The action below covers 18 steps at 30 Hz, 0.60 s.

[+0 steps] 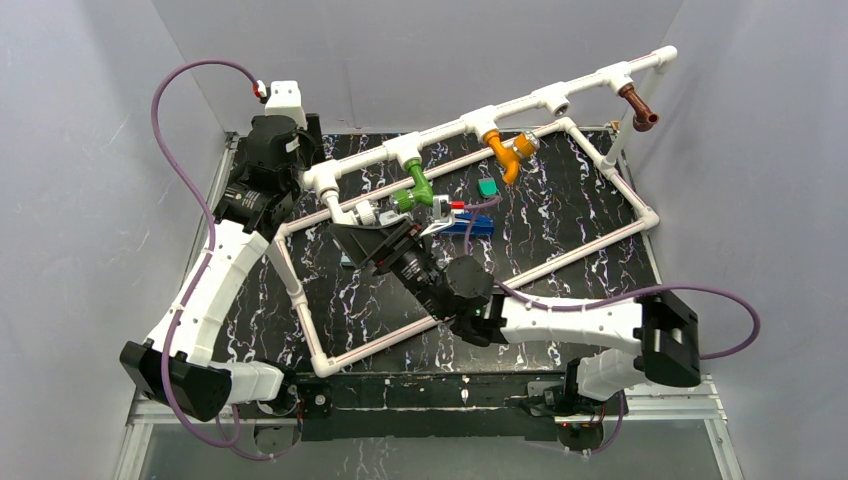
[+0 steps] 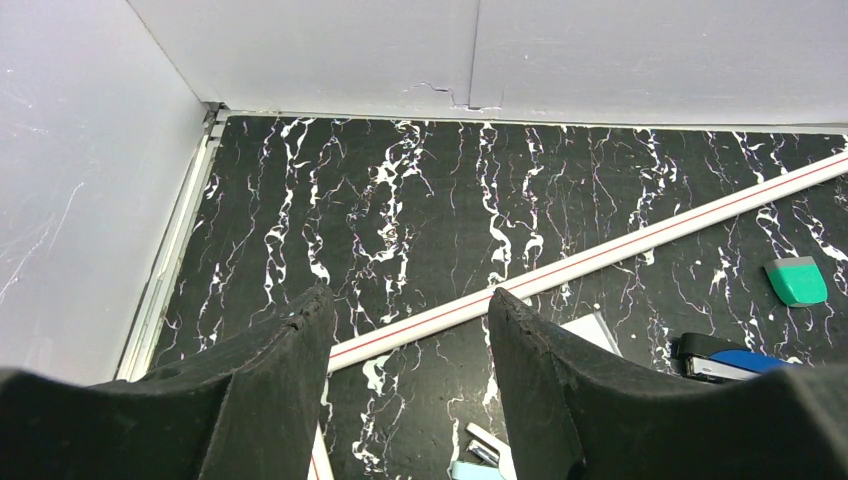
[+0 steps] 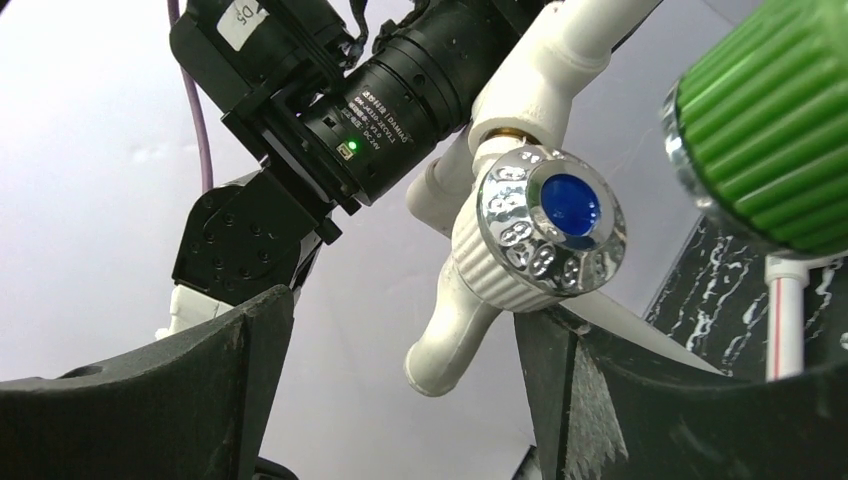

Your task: Install the water faucets

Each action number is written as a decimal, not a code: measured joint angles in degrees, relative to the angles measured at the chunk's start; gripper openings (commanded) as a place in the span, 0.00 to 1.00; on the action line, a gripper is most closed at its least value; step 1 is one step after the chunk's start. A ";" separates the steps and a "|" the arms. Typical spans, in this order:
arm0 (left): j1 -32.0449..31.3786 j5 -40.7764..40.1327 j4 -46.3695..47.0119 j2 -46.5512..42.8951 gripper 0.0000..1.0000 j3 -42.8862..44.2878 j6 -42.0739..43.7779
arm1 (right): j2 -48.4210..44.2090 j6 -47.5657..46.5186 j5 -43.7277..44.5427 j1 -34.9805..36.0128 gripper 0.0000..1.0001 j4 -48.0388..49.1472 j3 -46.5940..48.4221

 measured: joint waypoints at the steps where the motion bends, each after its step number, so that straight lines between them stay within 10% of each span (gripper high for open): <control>1: 0.00 0.00 0.02 0.00 0.56 0.00 0.00 | -0.87 -0.42 -0.15 -0.13 0.88 -1.03 -0.20; 18: 0.00 0.07 -0.72 0.55 0.56 0.50 -0.04 | -13.55 -33.20 -11.32 -1.20 0.87 -17.40 -2.32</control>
